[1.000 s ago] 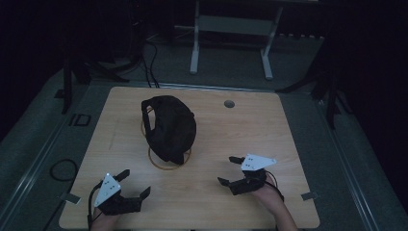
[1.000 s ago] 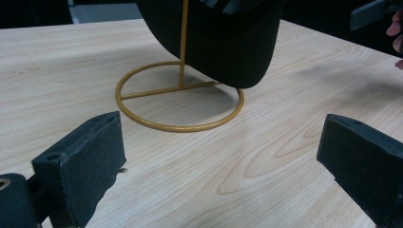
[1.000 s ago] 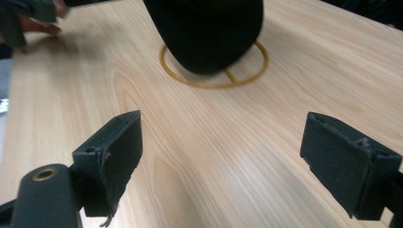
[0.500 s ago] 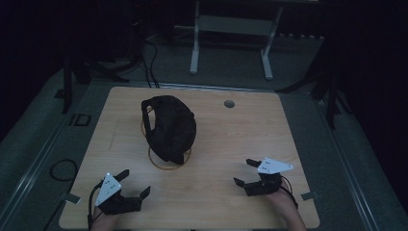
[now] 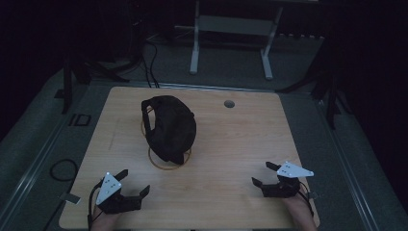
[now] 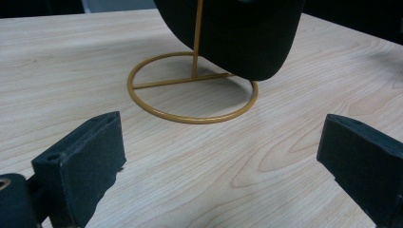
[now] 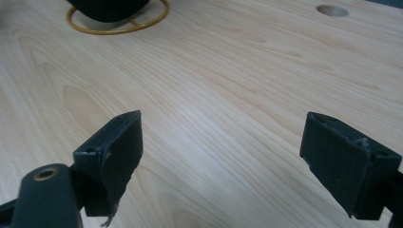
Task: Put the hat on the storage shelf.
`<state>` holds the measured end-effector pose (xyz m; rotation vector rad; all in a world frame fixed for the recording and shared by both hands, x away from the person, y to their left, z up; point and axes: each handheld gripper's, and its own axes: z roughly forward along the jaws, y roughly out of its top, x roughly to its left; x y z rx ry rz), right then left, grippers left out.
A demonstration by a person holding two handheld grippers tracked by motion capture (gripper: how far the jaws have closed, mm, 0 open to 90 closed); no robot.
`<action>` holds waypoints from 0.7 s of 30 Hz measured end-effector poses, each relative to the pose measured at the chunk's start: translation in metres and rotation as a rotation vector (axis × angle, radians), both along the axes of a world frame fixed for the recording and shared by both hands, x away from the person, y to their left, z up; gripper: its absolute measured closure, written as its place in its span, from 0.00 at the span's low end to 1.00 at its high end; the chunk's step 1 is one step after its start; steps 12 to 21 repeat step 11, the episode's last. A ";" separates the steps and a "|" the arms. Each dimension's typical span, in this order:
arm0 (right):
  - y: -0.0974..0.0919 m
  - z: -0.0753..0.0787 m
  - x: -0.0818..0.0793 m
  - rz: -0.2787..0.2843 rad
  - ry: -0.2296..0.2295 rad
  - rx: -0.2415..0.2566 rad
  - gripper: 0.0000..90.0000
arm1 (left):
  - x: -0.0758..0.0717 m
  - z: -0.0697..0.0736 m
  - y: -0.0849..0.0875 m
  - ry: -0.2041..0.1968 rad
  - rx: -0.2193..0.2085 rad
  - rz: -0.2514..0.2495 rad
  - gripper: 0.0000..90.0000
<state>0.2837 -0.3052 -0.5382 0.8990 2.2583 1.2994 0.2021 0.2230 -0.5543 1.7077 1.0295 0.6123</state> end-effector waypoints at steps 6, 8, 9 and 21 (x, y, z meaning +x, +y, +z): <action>-0.001 -0.003 0.001 -0.008 0.002 -0.017 0.16 | 0.000 0.000 0.000 0.002 0.000 0.001 0.03; 0.000 -0.003 0.001 -0.004 -0.001 -0.025 0.16 | 0.000 0.000 0.000 0.001 -0.001 -0.003 0.03; 0.001 -0.003 0.001 -0.001 0.000 -0.031 0.16 | 0.000 0.000 0.000 0.001 0.002 -0.002 0.03; 0.001 -0.003 0.001 0.000 -0.004 -0.032 0.16 | 0.000 0.000 0.000 0.001 0.000 -0.003 0.03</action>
